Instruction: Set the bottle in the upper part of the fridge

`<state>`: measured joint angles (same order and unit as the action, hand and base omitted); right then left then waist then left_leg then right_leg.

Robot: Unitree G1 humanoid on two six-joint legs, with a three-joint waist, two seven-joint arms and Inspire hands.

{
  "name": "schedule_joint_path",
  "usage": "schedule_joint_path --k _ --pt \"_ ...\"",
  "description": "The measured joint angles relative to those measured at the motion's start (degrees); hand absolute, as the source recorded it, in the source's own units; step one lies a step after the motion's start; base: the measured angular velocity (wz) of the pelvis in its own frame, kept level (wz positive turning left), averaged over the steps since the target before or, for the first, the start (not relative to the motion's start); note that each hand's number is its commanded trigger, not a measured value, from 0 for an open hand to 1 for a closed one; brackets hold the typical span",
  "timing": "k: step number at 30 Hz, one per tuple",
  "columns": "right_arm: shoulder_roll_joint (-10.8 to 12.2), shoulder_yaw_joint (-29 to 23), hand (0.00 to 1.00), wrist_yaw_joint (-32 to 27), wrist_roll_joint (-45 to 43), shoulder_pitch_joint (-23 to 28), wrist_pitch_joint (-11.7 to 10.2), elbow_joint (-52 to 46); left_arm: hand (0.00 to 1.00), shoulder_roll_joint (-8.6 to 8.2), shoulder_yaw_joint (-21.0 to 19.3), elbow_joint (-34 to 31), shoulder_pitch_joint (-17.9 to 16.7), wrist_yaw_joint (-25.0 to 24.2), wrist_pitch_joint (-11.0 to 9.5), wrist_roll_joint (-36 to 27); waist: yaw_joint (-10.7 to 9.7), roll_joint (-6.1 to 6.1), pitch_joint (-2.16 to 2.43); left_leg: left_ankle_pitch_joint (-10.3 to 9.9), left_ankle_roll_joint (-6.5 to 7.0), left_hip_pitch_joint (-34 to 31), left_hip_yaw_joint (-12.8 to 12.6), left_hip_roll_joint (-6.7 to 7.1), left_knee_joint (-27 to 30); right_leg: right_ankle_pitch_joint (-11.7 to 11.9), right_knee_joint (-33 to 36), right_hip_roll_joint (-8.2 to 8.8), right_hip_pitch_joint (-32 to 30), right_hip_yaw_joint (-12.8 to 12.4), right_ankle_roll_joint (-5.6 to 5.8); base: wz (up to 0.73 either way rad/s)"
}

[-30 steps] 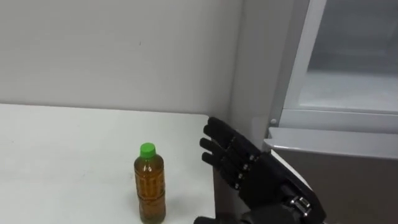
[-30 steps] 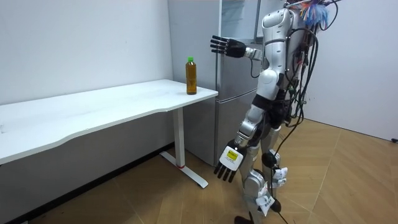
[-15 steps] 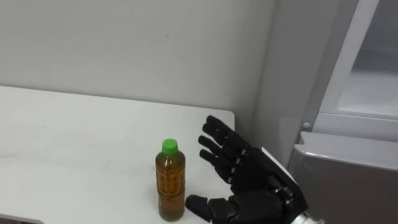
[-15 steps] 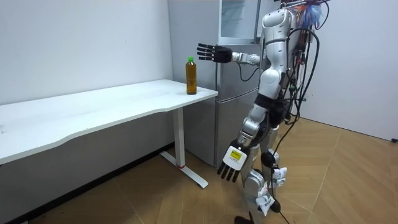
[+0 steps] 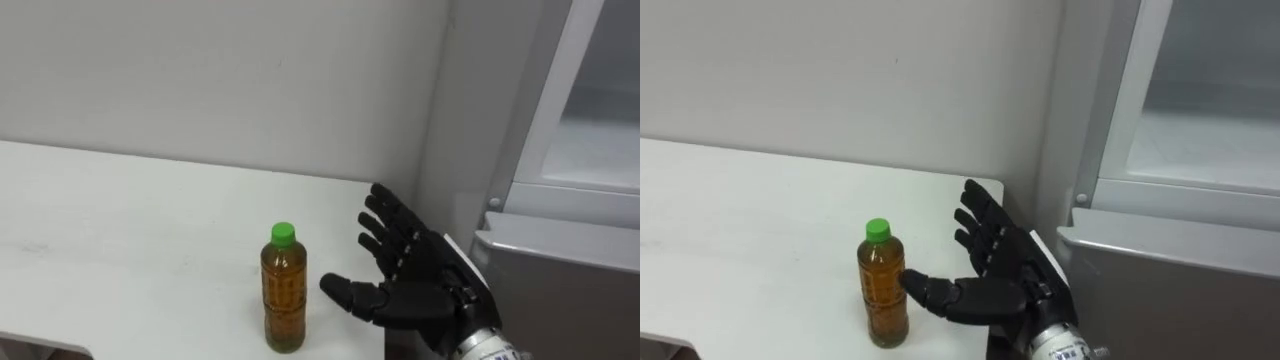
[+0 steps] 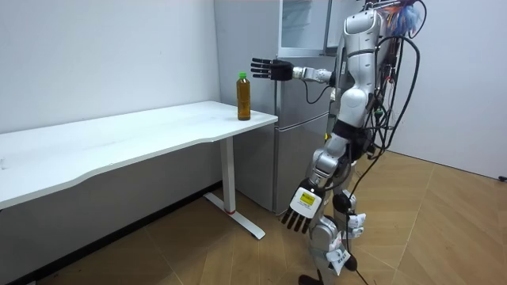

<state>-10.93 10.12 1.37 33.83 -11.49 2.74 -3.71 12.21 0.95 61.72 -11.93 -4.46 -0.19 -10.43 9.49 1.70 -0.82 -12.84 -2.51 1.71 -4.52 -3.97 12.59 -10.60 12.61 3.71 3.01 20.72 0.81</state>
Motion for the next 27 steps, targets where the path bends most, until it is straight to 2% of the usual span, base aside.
schedule_joint_path --k 2,7,10,14,19,27 --pt "0.2 0.2 0.00 -2.5 -1.8 -1.3 -0.5 0.6 0.00 -0.56 0.0 0.0 0.1 0.0 0.0 0.0 0.6 -0.15 -0.05 0.1 -0.01 -0.1 0.1 0.02 -0.2 0.0 0.0 0.00 0.0 0.0 0.00 0.06" --pt "0.2 3.1 0.00 -7.5 -7.5 -2.3 -1.6 1.5 0.00 -0.81 0.4 -0.6 -0.1 0.5 0.0 0.0 0.8 -0.29 0.01 0.7 0.15 -0.1 0.8 0.52 -0.4 0.0 0.0 0.36 0.0 0.1 0.01 0.08" --pt "0.2 4.9 0.00 -9.8 -9.9 -3.4 -2.2 5.6 0.00 -0.77 0.7 -0.8 0.2 1.0 0.2 0.0 0.8 -0.22 0.03 0.8 0.32 0.2 1.6 0.81 -0.4 0.0 0.0 0.55 0.2 0.1 0.02 0.08" --pt "0.3 5.5 0.00 -13.0 -12.1 -3.6 -2.1 10.9 0.00 -0.76 1.5 -0.6 0.9 1.8 0.2 1.7 2.2 -0.08 -0.04 0.8 0.34 0.4 1.7 0.86 -0.5 0.0 0.0 0.58 0.5 0.4 0.04 0.01" --pt "1.0 5.5 0.00 -14.6 -12.1 -4.7 -2.1 14.4 0.00 -0.94 0.9 -1.0 1.1 1.7 1.4 2.6 3.1 0.03 -0.08 0.9 0.28 -0.2 2.4 0.92 -0.3 0.0 -0.7 0.59 1.0 1.5 0.07 0.09" --pt "1.8 5.7 0.00 -16.1 -14.6 -6.2 -2.1 16.2 0.00 -1.53 0.7 -1.7 1.2 1.6 2.5 2.7 4.2 -0.04 -0.08 1.6 0.63 -1.2 4.8 1.95 -0.3 -0.2 -0.9 1.29 1.1 3.1 0.42 0.16"
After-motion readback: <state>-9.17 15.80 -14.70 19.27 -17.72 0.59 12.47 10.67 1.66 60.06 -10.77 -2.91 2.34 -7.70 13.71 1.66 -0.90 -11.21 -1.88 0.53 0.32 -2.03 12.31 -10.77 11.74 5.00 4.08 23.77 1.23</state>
